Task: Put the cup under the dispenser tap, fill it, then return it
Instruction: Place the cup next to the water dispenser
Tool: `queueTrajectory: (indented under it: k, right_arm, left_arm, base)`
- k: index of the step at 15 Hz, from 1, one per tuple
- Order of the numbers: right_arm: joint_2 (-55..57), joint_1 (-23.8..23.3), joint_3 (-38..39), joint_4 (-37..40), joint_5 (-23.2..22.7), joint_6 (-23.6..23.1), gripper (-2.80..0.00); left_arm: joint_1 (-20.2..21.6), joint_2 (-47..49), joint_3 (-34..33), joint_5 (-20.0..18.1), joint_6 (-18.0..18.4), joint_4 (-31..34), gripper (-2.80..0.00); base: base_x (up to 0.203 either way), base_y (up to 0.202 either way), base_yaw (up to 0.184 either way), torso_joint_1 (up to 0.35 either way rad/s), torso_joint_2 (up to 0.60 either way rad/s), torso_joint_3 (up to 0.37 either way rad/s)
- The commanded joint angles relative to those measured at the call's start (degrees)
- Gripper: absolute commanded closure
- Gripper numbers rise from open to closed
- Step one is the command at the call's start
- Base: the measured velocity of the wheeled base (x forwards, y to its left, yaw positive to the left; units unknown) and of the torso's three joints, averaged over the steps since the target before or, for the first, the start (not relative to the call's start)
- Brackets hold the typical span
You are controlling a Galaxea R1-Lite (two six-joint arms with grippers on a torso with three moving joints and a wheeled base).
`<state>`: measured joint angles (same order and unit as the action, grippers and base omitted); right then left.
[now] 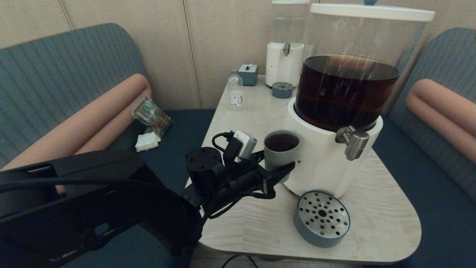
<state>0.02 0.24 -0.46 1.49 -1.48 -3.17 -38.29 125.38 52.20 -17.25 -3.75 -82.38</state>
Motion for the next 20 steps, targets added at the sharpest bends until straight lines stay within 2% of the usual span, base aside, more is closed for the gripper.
queueTrajectory:
  k: [1,7,13,20]
  right_arm:
    - [0.0,0.0,0.0,0.0,0.0,-0.1,0.00]
    - [0.0,0.0,0.0,0.0,0.0,-0.1,0.00]
    - [0.0,0.0,0.0,0.0,0.0,-0.1,0.00]
    - [0.0,0.0,0.0,0.0,0.0,-0.1,0.00]
  left_arm:
    - [0.9,-0.4,0.0,-0.1,0.0,-0.5,0.00]
    - [4.3,-1.0,0.0,-0.6,-0.6,-2.8,0.00]
    - [9.8,-1.0,0.1,-0.9,-0.6,-3.3,0.00]
    - [16.0,2.4,1.4,-3.8,-0.7,-3.7,0.00]
  base:
    - [0.000,0.000,0.000,0.000,0.00,0.000]
    - [0.000,0.000,0.000,0.000,0.00,0.000]
    - [0.000,0.000,0.000,0.000,0.00,0.000]
    - [0.000,0.000,0.000,0.000,0.00,0.000]
